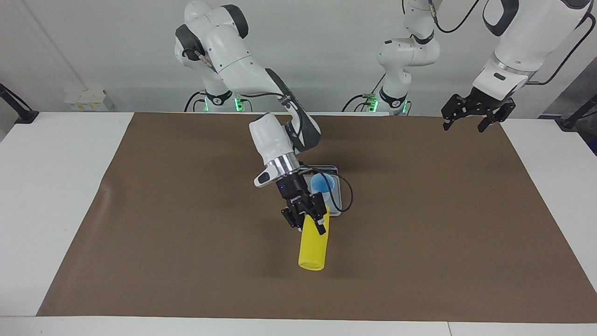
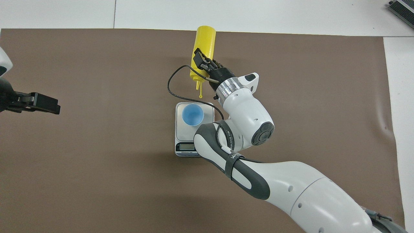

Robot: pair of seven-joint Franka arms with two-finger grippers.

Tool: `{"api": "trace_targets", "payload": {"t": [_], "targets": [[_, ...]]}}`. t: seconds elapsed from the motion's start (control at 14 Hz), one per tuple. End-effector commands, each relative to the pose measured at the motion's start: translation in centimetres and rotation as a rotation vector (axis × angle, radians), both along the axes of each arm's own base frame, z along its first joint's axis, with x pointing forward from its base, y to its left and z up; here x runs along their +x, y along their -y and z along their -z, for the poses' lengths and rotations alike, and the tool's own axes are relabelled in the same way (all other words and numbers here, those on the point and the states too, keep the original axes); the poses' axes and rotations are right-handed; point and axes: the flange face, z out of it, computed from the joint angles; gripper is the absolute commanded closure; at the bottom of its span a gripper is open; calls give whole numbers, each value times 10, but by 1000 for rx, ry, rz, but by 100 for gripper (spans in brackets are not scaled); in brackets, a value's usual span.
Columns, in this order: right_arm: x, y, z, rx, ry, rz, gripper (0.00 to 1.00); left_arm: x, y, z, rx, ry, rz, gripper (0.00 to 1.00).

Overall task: Pour seasoning into cup on scale with both arms
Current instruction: 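Hold the bottle inverted above the cup with the right gripper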

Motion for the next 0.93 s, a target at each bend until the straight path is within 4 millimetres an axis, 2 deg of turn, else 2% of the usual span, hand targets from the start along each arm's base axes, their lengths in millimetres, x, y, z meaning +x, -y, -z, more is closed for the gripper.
{"api": "trace_targets", "payload": {"t": [0.0,0.29,0.57,0.86], "targets": [[-2,4,-17,8,35,9,100,-4,-3,1,6,7,-12,0],[-1,13,-36,75,21,65,100,-4,-3,1,6,7,-12,0],[0,18,-46,145,-44,112,100,-4,-3,1,6,7,-12,0],[-2,22,-75,246,-164,124,100,-5,-3,0,6,9,-12,0]]}}
